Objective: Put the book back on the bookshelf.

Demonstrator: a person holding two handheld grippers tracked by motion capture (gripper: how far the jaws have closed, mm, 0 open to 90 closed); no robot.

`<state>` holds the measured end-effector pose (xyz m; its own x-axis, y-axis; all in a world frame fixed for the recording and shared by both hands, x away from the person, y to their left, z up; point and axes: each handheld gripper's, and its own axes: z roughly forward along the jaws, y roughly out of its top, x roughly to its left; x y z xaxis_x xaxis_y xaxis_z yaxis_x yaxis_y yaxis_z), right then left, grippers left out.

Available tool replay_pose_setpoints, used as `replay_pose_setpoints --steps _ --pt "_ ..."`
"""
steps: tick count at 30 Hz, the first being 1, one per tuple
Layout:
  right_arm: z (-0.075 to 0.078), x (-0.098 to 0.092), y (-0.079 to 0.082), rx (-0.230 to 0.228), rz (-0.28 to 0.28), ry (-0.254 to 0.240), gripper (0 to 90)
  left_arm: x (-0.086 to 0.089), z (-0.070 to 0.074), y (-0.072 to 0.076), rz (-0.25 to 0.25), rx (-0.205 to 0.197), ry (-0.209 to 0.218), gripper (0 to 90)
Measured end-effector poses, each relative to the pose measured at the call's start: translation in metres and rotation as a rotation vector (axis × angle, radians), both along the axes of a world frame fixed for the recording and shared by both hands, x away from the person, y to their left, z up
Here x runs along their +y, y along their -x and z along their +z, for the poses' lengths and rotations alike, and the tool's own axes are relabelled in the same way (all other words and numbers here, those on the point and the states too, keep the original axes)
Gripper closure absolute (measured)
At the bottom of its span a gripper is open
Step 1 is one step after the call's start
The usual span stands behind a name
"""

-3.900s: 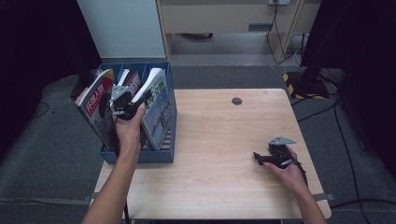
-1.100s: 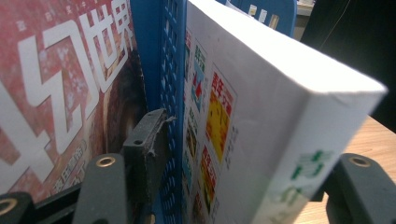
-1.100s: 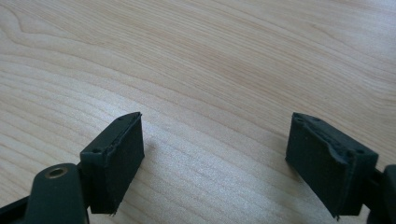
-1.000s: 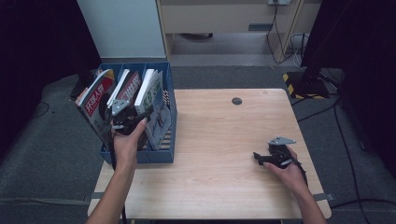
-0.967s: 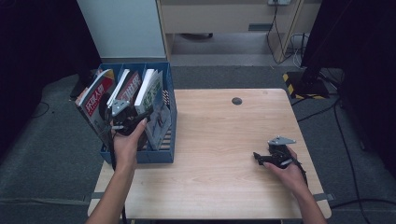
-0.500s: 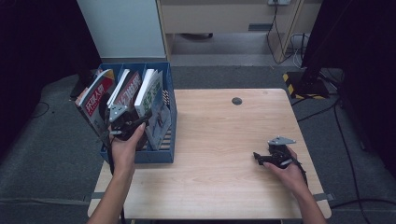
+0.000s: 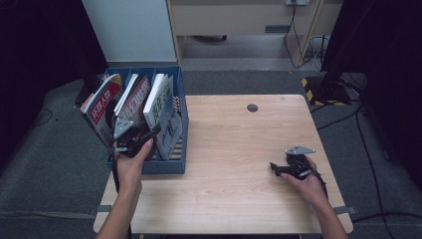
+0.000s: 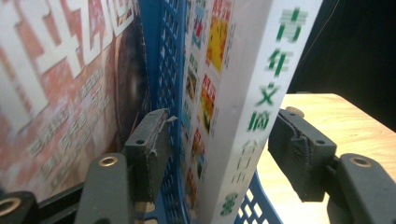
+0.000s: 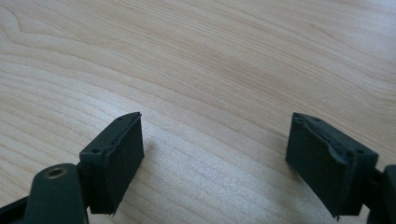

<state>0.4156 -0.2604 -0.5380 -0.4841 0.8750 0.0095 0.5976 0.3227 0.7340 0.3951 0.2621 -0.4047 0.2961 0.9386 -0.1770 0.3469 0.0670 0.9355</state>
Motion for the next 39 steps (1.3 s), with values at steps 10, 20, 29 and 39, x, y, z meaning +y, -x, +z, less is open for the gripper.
replay_pose_setpoints --steps 10,20,29,39 --pt "0.000 0.000 0.000 -0.002 -0.002 0.000 19.2 0.001 -0.010 0.007 -0.014 0.018 -0.027 38.2" --pt "0.000 0.000 0.000 0.001 -0.002 0.000 19.2 -0.002 -0.015 0.015 -0.033 0.025 -0.041 38.1" --pt "0.000 0.000 0.000 -0.002 -0.002 0.001 19.1 -0.004 -0.023 0.024 -0.050 0.039 -0.044 38.0" --pt "0.000 0.000 0.000 -0.002 -0.003 0.001 19.1 -0.010 -0.028 0.030 -0.083 0.051 -0.058 37.4"
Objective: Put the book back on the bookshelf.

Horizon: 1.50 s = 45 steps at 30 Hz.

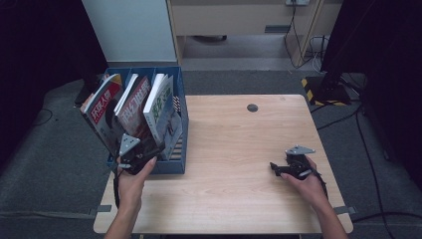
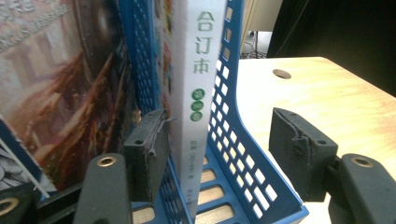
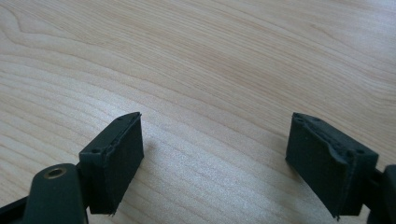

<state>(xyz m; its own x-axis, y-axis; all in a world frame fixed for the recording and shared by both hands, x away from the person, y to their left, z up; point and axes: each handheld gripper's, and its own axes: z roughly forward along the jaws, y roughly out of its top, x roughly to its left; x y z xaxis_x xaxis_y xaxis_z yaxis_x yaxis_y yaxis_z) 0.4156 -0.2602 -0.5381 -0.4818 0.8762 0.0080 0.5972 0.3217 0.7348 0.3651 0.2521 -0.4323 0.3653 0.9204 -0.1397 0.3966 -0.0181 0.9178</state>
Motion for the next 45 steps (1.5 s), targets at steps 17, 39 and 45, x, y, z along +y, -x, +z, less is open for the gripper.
replay_pose_setpoints --steps 17,39,45 --pt "0.000 0.000 0.000 0.000 0.000 0.000 19.0 -0.028 -0.003 0.003 -0.111 0.033 -0.067 30.5" --pt "0.000 0.000 0.000 0.004 0.001 -0.001 18.9 -0.069 -0.007 -0.010 -0.234 0.074 -0.085 22.9" --pt "0.000 0.000 0.000 0.006 0.002 -0.002 18.8 -0.079 -0.007 -0.017 -0.255 0.087 -0.089 21.0"
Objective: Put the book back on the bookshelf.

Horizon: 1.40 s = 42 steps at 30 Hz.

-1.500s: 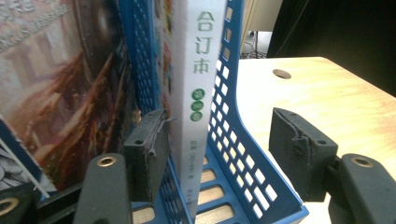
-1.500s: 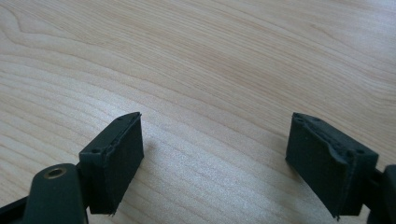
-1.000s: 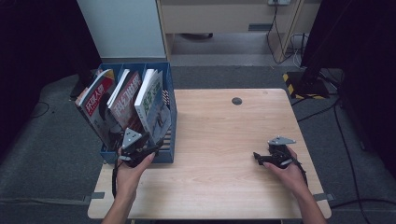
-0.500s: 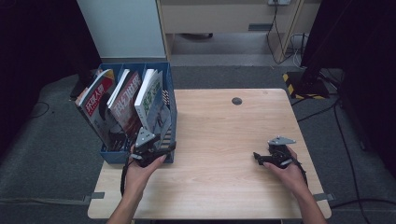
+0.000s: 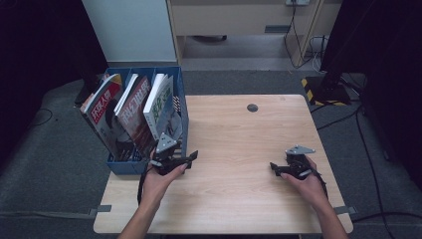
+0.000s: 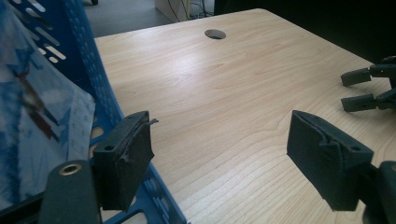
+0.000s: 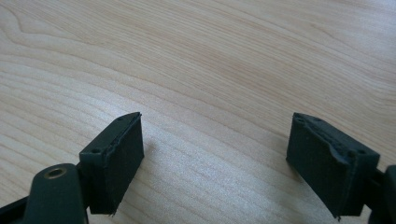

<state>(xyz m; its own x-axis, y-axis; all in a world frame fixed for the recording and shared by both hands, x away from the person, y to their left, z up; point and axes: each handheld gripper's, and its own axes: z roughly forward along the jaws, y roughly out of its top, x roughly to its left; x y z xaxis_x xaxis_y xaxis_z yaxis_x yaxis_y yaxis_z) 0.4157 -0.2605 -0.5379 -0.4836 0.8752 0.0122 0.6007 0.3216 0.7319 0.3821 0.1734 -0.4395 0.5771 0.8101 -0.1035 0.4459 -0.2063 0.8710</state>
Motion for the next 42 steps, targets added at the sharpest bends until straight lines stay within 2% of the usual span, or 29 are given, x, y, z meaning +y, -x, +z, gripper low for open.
replay_pose_setpoints --steps 14,20,30,33,42 --pt "0.000 0.000 0.000 -0.001 0.001 0.000 18.5 -0.017 0.002 -0.012 -0.021 0.030 -0.018 13.1" --pt "0.000 0.000 0.000 -0.001 0.001 0.001 18.5 -0.023 0.005 -0.016 -0.027 0.034 -0.007 8.7" --pt "0.000 0.000 0.000 -0.001 -0.002 -0.001 18.4 -0.034 0.010 -0.022 -0.050 0.046 -0.005 5.9" --pt "0.000 0.000 0.000 0.000 -0.003 -0.003 18.3 -0.039 0.011 -0.023 -0.063 0.050 -0.015 3.3" --pt "0.000 0.001 0.000 0.000 -0.004 -0.003 18.3 -0.051 0.012 -0.026 -0.098 0.058 -0.028 3.4"
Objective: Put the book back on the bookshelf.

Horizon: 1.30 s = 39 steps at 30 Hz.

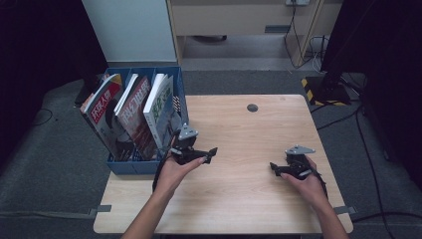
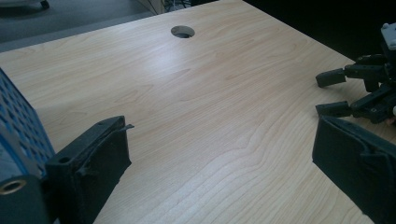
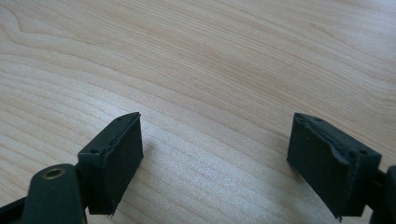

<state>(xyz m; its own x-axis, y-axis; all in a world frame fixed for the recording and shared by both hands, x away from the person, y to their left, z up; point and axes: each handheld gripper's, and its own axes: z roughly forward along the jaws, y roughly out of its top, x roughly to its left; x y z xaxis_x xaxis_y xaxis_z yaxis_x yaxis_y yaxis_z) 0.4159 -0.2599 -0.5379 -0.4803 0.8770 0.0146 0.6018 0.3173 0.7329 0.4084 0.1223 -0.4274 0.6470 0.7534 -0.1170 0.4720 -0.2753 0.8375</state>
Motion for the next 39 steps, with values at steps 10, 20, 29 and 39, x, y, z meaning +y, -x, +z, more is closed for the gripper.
replay_pose_setpoints --steps 10,20,29,39 --pt "0.000 0.000 0.000 -0.002 0.000 0.005 18.0 -0.017 -0.002 0.000 -0.044 -0.008 -0.041 4.1" --pt "0.000 0.000 0.001 -0.006 -0.004 0.008 17.5 -0.042 -0.017 -0.009 -0.080 0.028 -0.104 4.0" --pt "0.000 0.000 0.001 -0.003 -0.007 0.006 17.1 -0.056 -0.037 -0.016 -0.085 0.065 -0.149 4.6" --pt "0.000 0.000 0.001 -0.003 -0.005 0.007 17.0 -0.064 -0.062 -0.024 -0.072 0.102 -0.155 4.9"
